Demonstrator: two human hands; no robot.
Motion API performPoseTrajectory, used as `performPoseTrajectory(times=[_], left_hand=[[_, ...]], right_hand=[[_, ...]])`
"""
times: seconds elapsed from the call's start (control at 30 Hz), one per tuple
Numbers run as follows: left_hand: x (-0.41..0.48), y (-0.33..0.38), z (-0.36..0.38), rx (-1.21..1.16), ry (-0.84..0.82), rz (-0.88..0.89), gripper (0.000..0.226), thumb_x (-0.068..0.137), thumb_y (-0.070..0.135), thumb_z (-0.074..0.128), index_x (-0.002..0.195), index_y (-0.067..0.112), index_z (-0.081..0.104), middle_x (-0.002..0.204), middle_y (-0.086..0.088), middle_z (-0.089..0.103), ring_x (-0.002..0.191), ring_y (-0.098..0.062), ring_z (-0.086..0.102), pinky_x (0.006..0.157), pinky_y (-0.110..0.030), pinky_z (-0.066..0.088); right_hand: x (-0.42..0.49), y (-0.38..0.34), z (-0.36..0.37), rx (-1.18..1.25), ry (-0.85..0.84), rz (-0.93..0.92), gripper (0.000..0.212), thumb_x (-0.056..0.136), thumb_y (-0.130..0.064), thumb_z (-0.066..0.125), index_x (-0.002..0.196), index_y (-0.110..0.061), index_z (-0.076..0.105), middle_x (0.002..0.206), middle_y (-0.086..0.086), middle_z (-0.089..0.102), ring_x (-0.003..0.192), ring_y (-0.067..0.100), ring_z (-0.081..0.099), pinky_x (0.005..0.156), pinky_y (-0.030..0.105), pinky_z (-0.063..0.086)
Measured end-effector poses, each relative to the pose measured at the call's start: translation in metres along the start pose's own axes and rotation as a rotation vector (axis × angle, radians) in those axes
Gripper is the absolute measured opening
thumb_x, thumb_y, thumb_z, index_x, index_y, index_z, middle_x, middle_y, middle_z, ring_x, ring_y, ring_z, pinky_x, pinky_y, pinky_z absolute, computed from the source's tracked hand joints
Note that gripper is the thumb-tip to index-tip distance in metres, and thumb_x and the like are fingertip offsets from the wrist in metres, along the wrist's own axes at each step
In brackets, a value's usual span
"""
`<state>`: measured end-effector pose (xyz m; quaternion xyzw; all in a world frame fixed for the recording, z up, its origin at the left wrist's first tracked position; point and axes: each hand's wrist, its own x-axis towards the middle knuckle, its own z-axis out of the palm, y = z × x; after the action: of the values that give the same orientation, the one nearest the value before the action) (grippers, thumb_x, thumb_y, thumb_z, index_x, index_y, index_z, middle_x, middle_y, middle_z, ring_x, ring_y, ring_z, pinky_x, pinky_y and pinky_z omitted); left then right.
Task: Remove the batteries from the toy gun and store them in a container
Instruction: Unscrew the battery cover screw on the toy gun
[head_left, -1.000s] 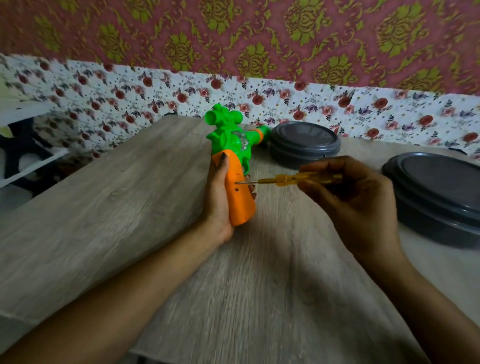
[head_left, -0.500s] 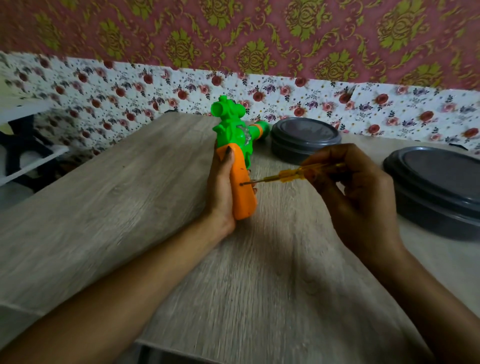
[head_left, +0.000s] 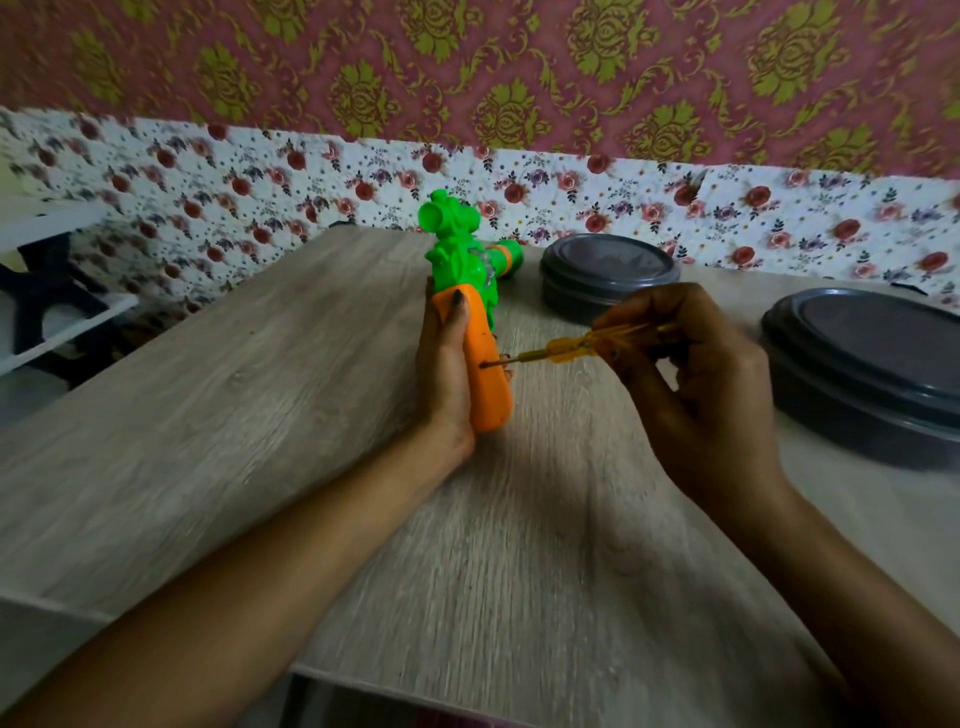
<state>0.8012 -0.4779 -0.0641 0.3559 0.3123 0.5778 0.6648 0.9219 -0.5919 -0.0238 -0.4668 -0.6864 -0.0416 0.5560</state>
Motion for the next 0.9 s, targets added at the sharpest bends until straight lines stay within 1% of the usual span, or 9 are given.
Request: performPoseTrajectory(times=[0.07,0.2,0.27,0.37,0.5,0.67,0.77,0.83,0.9], left_hand=[[0.0013,-0.0012,-0.0004,-0.01,0.007,-0.006,0.022,0.094,0.038,0.043,0.112,0.027,0.05,0.086,-0.008,0.053,0.066,-0.014,0.052,0.047,-0.02,0.046],[0.0037,-0.004,-0.0017,-0.002,0.016,-0.02,0.031,0.094,0.04,0.043,0.12,0.024,0.05,0.09,-0.009,0.054,0.068,-0.014,0.053,0.047,-0.02,0.048],[0.0056,-0.0055,-0.0035,0.012,0.029,-0.032,0.044,0.093,0.043,0.044,0.131,0.022,0.048,0.099,-0.011,0.057,0.072,-0.014,0.055,0.049,-0.02,0.048],[0.0078,-0.0073,-0.0054,0.03,0.035,-0.037,0.053,0.09,0.047,0.046,0.137,0.023,0.044,0.121,-0.016,0.058,0.083,-0.016,0.057,0.058,-0.025,0.048],[0.0069,-0.0057,-0.0048,0.009,0.038,-0.053,0.051,0.092,0.045,0.045,0.137,0.022,0.045,0.11,-0.011,0.058,0.073,-0.013,0.057,0.047,-0.019,0.048],[0.0084,-0.0055,-0.0051,-0.023,0.049,-0.064,0.052,0.092,0.043,0.046,0.137,0.016,0.045,0.09,-0.005,0.058,0.066,-0.013,0.055,0.044,-0.018,0.047],[0.0074,-0.0048,-0.0045,-0.018,0.038,-0.057,0.049,0.093,0.042,0.045,0.138,0.021,0.044,0.097,-0.009,0.058,0.067,-0.013,0.056,0.044,-0.018,0.047],[0.0057,-0.0039,-0.0035,-0.021,0.036,-0.056,0.047,0.094,0.041,0.044,0.137,0.023,0.044,0.102,-0.012,0.057,0.067,-0.014,0.056,0.044,-0.017,0.048],[0.0067,-0.0047,-0.004,-0.033,0.033,-0.057,0.047,0.094,0.04,0.044,0.136,0.022,0.045,0.097,-0.01,0.058,0.066,-0.013,0.055,0.044,-0.017,0.048]], right_hand=[[-0.0002,0.0013,-0.0001,0.011,0.003,0.024,0.016,0.083,-0.025,0.053,0.098,-0.018,0.052,0.092,-0.018,0.06,0.08,0.008,0.062,0.069,0.018,0.052],[-0.0005,0.0025,0.0001,0.03,0.006,0.087,0.015,0.084,-0.024,0.056,0.097,-0.02,0.052,0.091,-0.018,0.062,0.083,0.005,0.063,0.074,0.02,0.053],[-0.0003,0.0022,0.0,0.036,0.008,0.109,0.013,0.084,-0.018,0.057,0.096,-0.019,0.053,0.09,-0.017,0.062,0.082,0.005,0.064,0.073,0.021,0.053],[-0.0002,0.0013,0.0,0.035,0.006,0.121,0.014,0.083,-0.016,0.056,0.097,-0.017,0.054,0.09,-0.015,0.063,0.083,0.006,0.064,0.072,0.02,0.054],[-0.0005,0.0003,0.0004,0.043,-0.005,0.131,0.014,0.083,-0.016,0.056,0.097,-0.017,0.054,0.09,-0.014,0.063,0.083,0.005,0.064,0.073,0.019,0.053],[-0.0007,-0.0009,0.0013,0.033,0.002,0.139,0.015,0.083,-0.017,0.056,0.097,-0.018,0.053,0.09,-0.016,0.062,0.083,0.002,0.063,0.072,0.013,0.051],[-0.0012,-0.0006,0.0015,0.041,0.01,0.156,0.014,0.083,-0.017,0.056,0.096,-0.019,0.053,0.09,-0.017,0.062,0.083,0.004,0.062,0.072,0.014,0.051],[-0.0018,-0.0006,0.0003,0.029,-0.002,0.161,0.014,0.085,-0.013,0.058,0.097,-0.019,0.052,0.089,-0.017,0.061,0.084,0.005,0.062,0.074,0.015,0.052],[-0.0018,-0.0011,-0.0006,0.022,-0.011,0.167,0.019,0.086,-0.008,0.06,0.097,-0.021,0.051,0.089,-0.018,0.06,0.086,0.004,0.062,0.076,0.016,0.052]])
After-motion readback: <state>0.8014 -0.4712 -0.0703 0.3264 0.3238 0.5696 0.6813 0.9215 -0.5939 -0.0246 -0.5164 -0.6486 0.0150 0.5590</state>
